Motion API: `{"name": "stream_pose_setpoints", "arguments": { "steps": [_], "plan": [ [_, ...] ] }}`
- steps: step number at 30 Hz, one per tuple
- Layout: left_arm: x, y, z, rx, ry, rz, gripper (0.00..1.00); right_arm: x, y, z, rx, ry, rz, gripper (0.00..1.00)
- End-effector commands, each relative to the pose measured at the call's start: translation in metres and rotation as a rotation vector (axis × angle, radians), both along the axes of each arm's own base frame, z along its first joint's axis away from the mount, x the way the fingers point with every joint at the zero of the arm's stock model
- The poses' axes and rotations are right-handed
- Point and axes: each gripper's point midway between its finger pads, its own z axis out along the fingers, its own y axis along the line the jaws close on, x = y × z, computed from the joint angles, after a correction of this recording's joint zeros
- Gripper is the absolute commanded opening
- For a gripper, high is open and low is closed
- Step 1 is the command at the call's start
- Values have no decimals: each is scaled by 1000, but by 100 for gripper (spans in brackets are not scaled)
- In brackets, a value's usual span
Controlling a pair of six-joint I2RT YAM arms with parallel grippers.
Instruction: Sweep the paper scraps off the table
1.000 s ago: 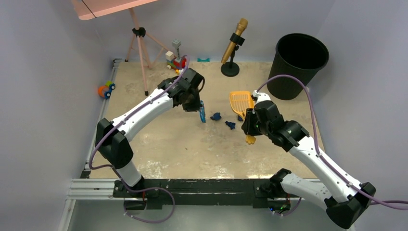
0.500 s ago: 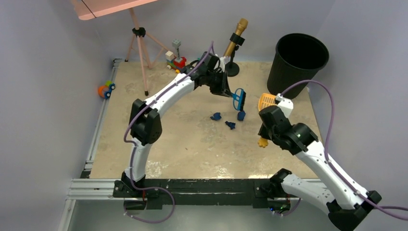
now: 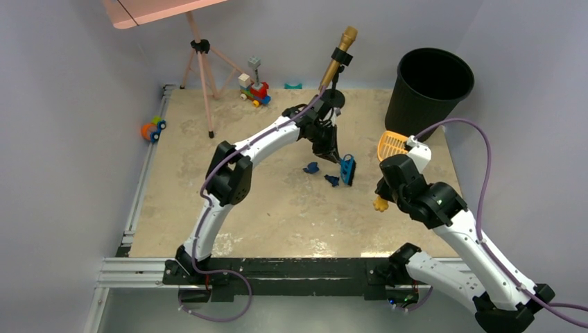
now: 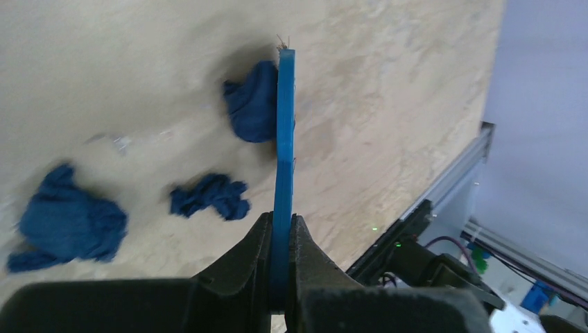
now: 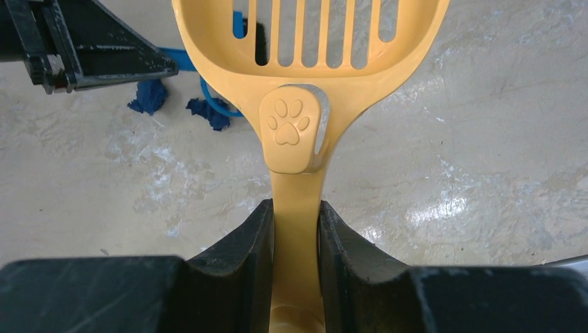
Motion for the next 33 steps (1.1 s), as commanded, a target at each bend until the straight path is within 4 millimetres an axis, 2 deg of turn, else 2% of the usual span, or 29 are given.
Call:
{"name": "stream_pose_setpoints", "arguments": {
  "steps": [1, 5, 8, 12, 17, 20, 24, 26, 28, 33],
  "plan": [
    [-6, 66, -6, 229, -41, 23, 0, 4, 2, 16, 46, -57, -12, 0],
    [-20, 121, -9, 350, -63, 56, 0, 5, 4, 14, 47, -59, -4, 0],
    [-32, 145, 1, 382, -91, 51, 0, 8, 10, 10, 54, -50, 16, 0],
    [-43, 166, 23, 421, -135, 35, 0, 14, 18, 2, 48, -32, 42, 0],
    [-46, 170, 67, 366, -234, -6, 0, 16, 24, -4, 34, -3, 75, 0],
    [-30, 191, 90, 465, -361, -11, 0, 16, 35, -6, 36, 0, 161, 0],
    [10, 231, 97, 751, -507, -17, 0, 12, 55, -22, 42, 77, 291, 0],
    [29, 239, 95, 855, -546, -41, 0, 3, 71, -37, 51, 166, 397, 0],
    [43, 234, 89, 886, -567, -98, 0, -7, 83, -52, 57, 259, 491, 0],
    [71, 214, 64, 898, -607, -234, 0, -42, 97, -85, -15, 474, 659, 0]
  ]
}}
